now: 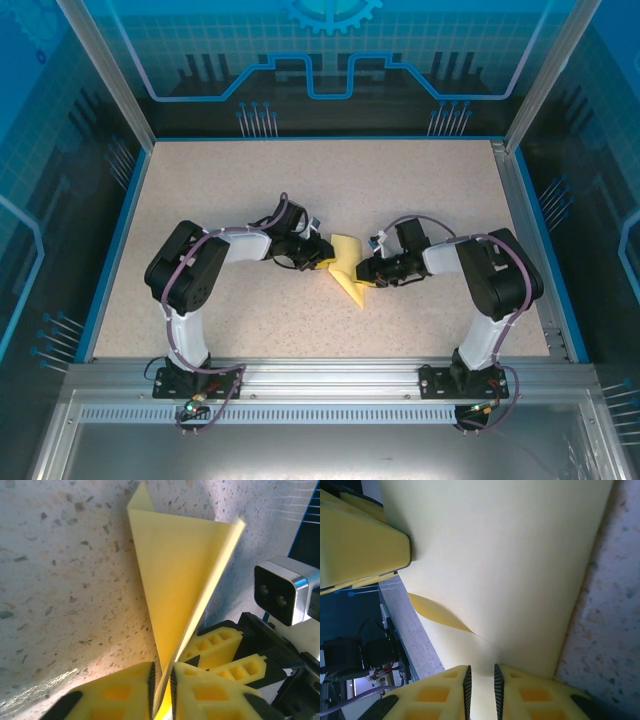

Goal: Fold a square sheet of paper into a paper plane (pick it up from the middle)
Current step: Fold the wing for the fifth time at the center of the table.

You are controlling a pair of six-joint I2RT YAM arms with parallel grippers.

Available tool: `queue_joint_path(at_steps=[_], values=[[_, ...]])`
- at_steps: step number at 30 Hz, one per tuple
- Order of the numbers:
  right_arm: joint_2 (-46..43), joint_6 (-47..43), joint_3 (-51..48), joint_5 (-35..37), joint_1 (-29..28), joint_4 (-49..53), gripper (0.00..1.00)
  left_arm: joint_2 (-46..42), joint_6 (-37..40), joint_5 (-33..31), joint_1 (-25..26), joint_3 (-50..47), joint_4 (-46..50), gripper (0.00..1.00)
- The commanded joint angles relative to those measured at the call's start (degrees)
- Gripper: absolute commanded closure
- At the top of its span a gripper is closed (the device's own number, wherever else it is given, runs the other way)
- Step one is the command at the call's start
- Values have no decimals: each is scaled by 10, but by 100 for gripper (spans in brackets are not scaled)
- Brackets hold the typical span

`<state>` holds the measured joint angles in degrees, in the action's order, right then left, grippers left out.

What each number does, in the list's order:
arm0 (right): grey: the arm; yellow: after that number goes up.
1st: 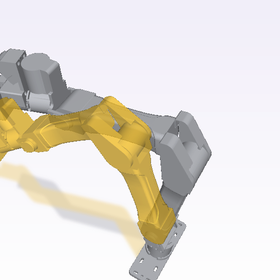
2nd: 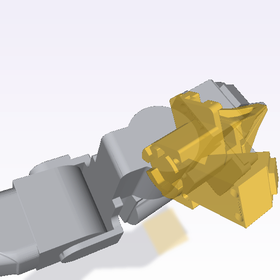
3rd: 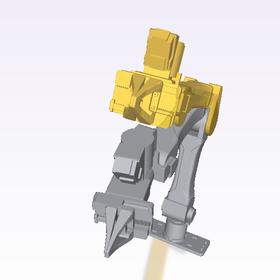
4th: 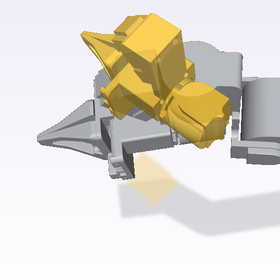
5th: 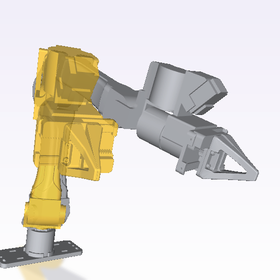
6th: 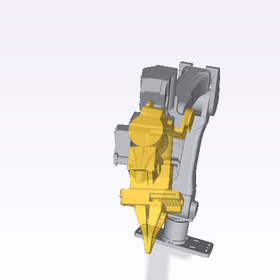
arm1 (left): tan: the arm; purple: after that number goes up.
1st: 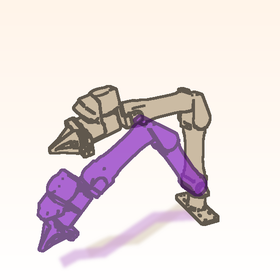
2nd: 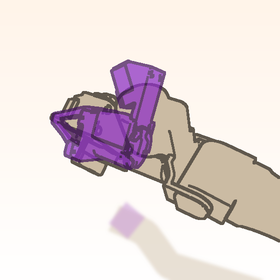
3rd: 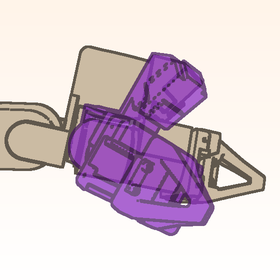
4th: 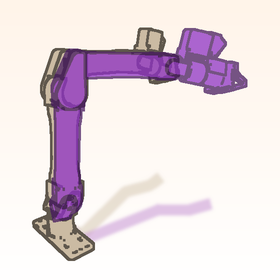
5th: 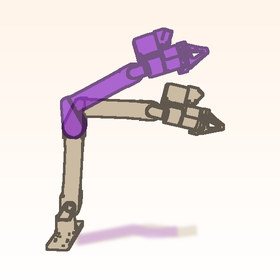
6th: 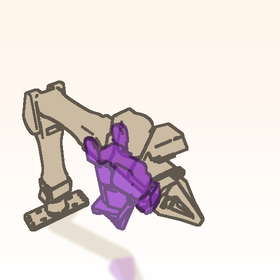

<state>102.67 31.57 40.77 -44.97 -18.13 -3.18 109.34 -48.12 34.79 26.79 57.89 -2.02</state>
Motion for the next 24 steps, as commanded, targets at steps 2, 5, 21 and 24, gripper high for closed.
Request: queue_joint_path(at_steps=[2,5,21,24], values=[[-2,-46,8,112,-2,73,75,-8,-6,5,-2,8,-3,90],[-21,-52,12,121,2,95,72,-7,-9,5,-3,9,-2,95],[-186,-54,15,199,4,176,53,-40,-37,-27,-3,-12,-18,100],[-247,-42,-5,252,3,167,53,-49,-53,-34,-2,-21,-29,100]])
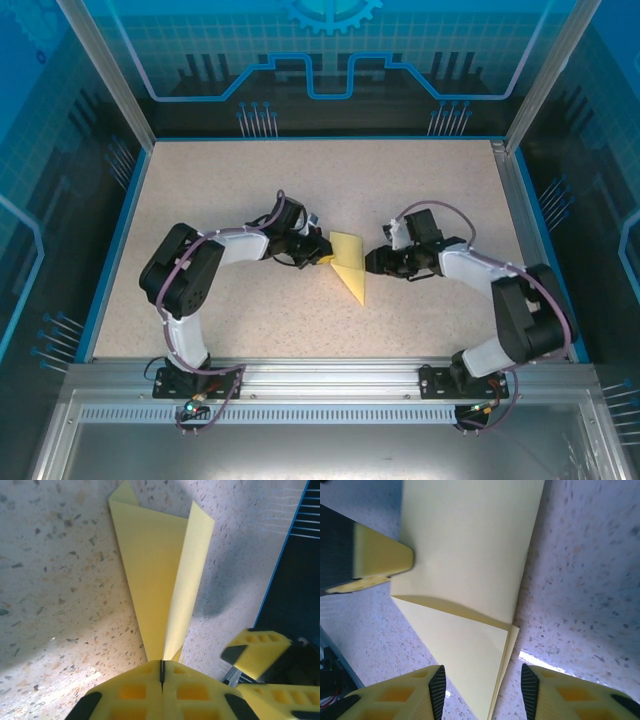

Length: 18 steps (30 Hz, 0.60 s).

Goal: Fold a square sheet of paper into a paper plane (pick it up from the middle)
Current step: Fold the wing for the fifth time at the center of the table.

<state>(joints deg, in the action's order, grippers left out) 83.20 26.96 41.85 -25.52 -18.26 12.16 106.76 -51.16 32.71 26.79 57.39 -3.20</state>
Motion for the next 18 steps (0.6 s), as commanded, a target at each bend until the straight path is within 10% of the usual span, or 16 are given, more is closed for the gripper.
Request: queue_joint_path(at_steps=[1,11,18], values=[[-73,2,-26,71,3,2,53,-27,-27,-17,-2,-19,-18,100],[-222,-80,-125,305,-177,-58,51,-43,-38,-27,-3,-27,-9,100],[-129,-91,-96,451,-333,-101,48,-45,-46,-27,-3,-32,-11,100]])
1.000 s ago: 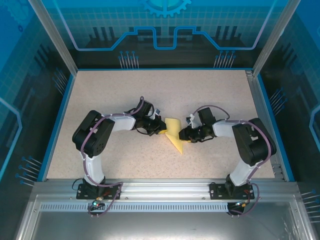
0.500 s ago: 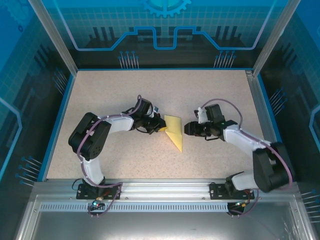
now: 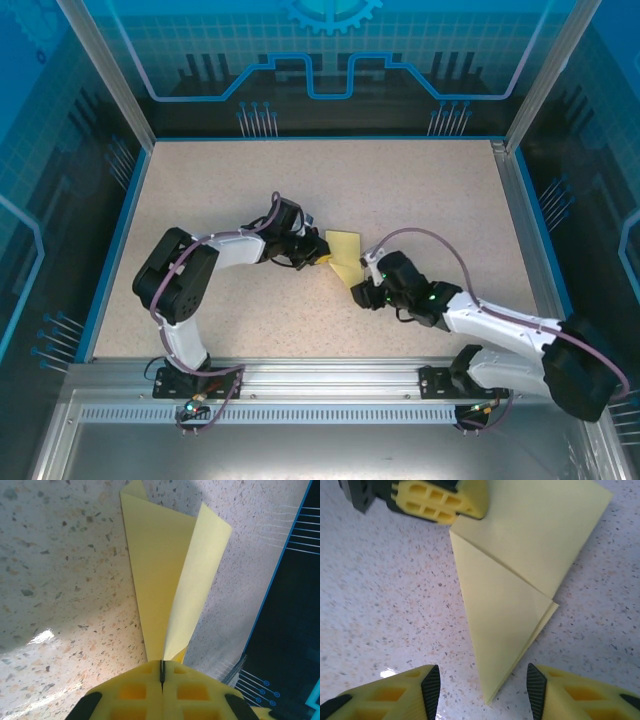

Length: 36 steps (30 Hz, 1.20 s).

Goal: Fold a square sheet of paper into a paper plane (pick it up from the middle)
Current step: Fold the wing for the fifth time at the center of the table.

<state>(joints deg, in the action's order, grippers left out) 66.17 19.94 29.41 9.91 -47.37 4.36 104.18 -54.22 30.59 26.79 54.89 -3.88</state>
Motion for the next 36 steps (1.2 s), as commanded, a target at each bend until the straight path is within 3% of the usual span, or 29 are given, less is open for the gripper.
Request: queue_joint_path(at_steps=[1,6,10,27,36], values=[[65,-26,43,119,-58,-20,49,-19,-16,-6,-3,-8,-4,100],[194,-46,126,277,-141,22,53,-17,-15,-3,-3,-4,-1,100],[263,-26,176,383,-169,85,57,-18,-13,-3,-3,-4,-1,100],[324,23,191,379,-184,89,64,-17,-11,1,-2,3,4,99],[314,22,178,391,-181,84,81,-21,-9,0,-2,3,9,100]])
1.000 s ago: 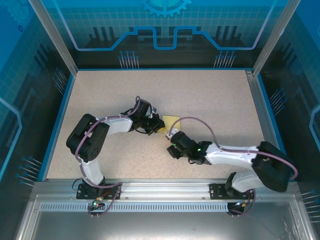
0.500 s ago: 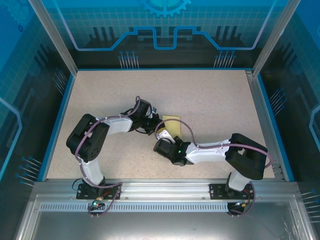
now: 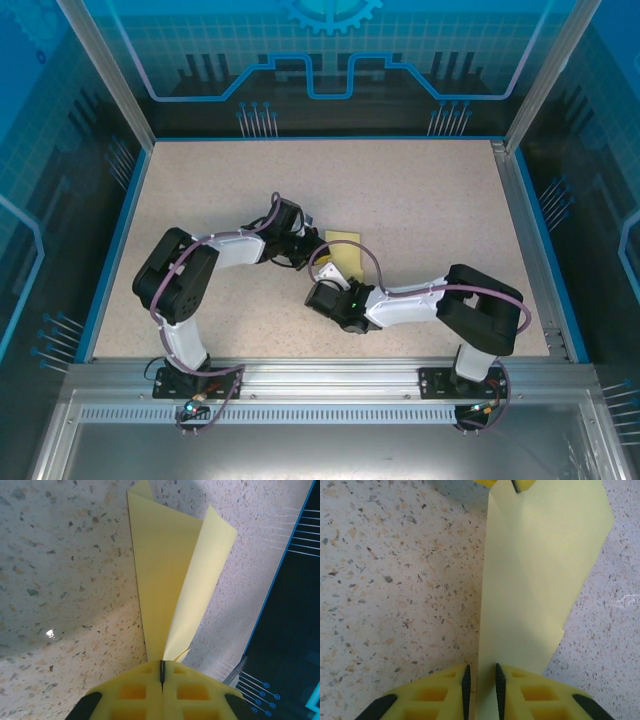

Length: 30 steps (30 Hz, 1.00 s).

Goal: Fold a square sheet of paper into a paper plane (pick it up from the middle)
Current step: Fold the wing for the fifth time at the center of the table.

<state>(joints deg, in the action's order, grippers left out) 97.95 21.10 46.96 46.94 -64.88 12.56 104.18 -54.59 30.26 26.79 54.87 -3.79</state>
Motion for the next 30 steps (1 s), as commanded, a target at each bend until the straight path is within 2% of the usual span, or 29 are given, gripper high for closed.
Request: queue_joint_path(at_steps=[1,9,13,17,20,30], values=[[-4,12,1,22,-6,3,83,-22,-6,3,-2,3,8,99],[-29,-12,-31,10,6,-30,97,-32,-11,-5,-3,-7,9,95],[-44,-39,-51,-15,18,-62,100,-31,-10,-11,-3,-5,18,79],[-69,-68,-85,-49,32,-117,100,-27,-8,-23,-3,1,36,57],[-91,-91,-110,-75,42,-152,100,-21,-10,-26,-3,6,41,51],[-100,-112,-130,-107,62,-184,100,5,0,-21,-2,28,73,47]])
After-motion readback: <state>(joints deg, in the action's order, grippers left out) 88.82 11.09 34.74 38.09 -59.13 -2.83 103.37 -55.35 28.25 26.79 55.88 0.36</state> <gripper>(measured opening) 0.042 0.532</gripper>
